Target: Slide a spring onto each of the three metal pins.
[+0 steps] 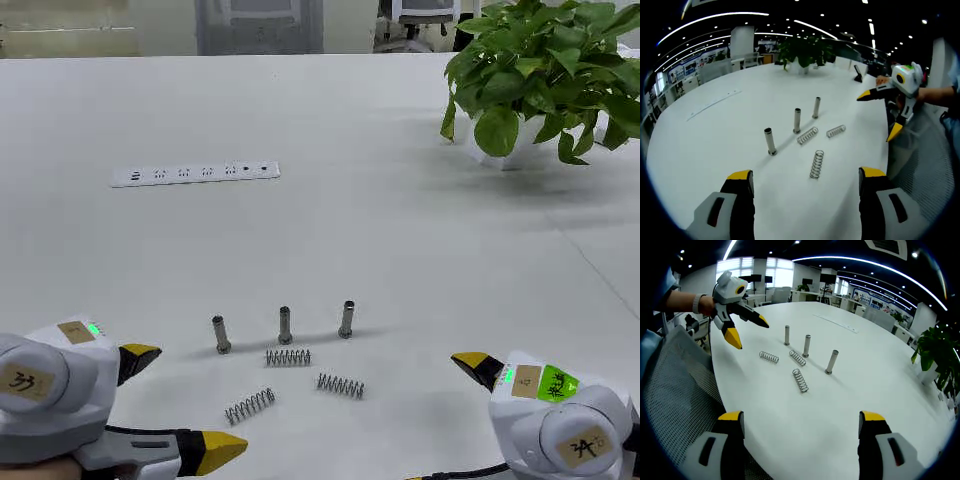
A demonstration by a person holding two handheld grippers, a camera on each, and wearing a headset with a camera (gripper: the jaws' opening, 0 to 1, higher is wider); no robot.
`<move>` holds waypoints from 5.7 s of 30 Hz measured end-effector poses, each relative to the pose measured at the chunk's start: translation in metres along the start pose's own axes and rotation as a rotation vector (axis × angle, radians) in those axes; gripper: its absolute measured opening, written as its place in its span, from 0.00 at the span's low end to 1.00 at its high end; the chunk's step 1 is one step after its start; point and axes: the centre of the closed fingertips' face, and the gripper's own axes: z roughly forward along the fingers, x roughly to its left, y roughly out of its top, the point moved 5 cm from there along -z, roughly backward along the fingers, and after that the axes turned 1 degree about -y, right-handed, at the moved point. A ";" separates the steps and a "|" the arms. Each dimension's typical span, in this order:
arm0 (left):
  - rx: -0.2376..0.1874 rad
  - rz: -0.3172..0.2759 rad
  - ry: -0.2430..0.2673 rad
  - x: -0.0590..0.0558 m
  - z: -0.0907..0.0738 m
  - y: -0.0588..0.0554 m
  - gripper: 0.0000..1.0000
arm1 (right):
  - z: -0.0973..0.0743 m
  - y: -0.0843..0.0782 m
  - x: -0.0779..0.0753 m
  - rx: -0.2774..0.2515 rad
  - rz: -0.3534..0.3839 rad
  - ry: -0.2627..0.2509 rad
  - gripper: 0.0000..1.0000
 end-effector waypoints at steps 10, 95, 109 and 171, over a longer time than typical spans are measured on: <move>0.036 0.048 0.012 -0.007 0.013 -0.004 0.58 | 0.001 0.001 0.002 0.007 -0.002 0.004 0.96; -0.284 -0.050 -0.204 -0.065 0.023 0.061 0.09 | -0.015 0.068 -0.011 -0.265 0.424 0.120 0.72; -0.311 -0.017 -0.298 -0.090 0.025 0.066 0.09 | -0.016 0.087 0.005 -0.368 0.559 0.283 0.44; -0.190 0.116 -0.379 -0.098 0.027 0.059 0.09 | -0.004 0.107 0.037 -0.267 0.254 0.367 0.12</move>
